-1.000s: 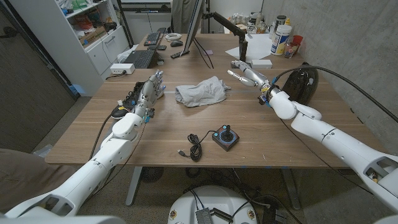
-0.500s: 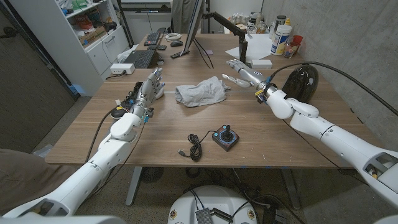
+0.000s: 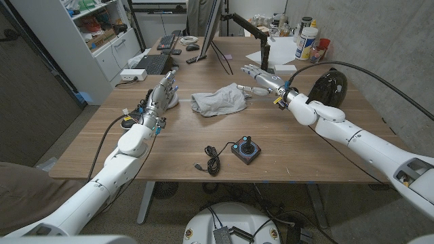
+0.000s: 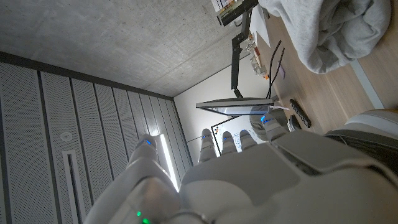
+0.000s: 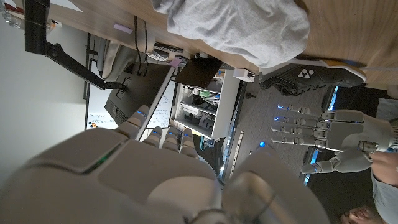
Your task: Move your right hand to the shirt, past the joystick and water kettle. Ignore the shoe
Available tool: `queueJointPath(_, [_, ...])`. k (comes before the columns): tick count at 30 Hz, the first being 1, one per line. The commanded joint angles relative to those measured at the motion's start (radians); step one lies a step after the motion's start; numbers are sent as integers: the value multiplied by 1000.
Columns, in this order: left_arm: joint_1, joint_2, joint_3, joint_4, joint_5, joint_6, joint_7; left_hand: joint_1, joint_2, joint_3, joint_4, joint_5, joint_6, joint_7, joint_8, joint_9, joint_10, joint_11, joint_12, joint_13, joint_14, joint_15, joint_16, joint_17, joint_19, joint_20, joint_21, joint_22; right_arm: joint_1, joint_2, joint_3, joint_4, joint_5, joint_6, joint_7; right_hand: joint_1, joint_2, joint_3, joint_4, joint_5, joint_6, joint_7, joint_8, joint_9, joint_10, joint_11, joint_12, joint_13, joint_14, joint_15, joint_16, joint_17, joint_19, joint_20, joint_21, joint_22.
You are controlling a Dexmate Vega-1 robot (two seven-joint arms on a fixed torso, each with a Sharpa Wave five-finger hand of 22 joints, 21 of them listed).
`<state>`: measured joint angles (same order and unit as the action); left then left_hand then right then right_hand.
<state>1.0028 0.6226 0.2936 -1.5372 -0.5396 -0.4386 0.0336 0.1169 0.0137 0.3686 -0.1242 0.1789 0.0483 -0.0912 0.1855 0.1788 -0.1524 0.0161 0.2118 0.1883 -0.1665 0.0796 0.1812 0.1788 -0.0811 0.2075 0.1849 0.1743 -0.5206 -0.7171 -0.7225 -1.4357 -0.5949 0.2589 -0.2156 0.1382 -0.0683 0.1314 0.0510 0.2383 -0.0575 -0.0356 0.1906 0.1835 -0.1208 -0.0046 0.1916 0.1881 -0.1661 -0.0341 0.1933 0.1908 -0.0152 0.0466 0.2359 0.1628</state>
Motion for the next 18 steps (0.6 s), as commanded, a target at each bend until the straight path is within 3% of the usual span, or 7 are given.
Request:
queueJointPath(1, [15,3,-3,-10,16,8,21,11,-1,3,-3,2,1,2,5,3,4,0,5,5,-9,0,6,3,-4,-2,7,3,38,10,-20,17,-30,20,16,18,2,2,-12,-6,-12,2,-2,5,-15,2,-6,3,-52,-5,-4,1,-3,11,-8,4])
queueJointPath(9, [29,3,-10,-10,27,3,43,12,0,3,-3,1,1,2,5,3,4,1,5,5,-9,-1,6,3,-5,-1,7,3,72,25,-37,55,-32,65,21,29,1,3,-19,-7,-20,3,-3,6,-23,2,-6,3,-55,-4,-4,0,-6,12,-15,4])
queueJointPath(11, [29,3,-10,-9,28,2,43,12,0,4,-4,1,-3,-2,3,3,3,-1,4,5,-11,-2,5,3,-7,-1,6,3,73,25,-38,57,-32,70,20,40,-9,-1,-30,-10,-66,-3,-14,6,-39,4,-7,3,-63,0,-4,0,-9,15,-25,4])
queueJointPath(15, [39,-2,-15,-5,32,-6,56,13,0,4,-5,1,-15,-10,-1,3,5,-9,5,5,-15,-9,4,3,-11,-2,5,2,87,34,-47,76,-38,91,14,43,-14,-3,-33,-10,-68,-1,-13,6,-41,6,-7,3,-67,2,-5,1,-10,15,-27,4])
queueJointPath(18, [43,-4,-17,-5,31,-7,59,14,0,4,-5,1,-15,-8,-1,3,6,-10,5,5,-16,-10,3,3,-13,-4,4,2,95,37,-52,85,-45,101,13,38,-31,-15,-37,-11,-130,-1,-23,7,-53,8,-6,3,-71,4,-3,2,-10,14,-34,5])
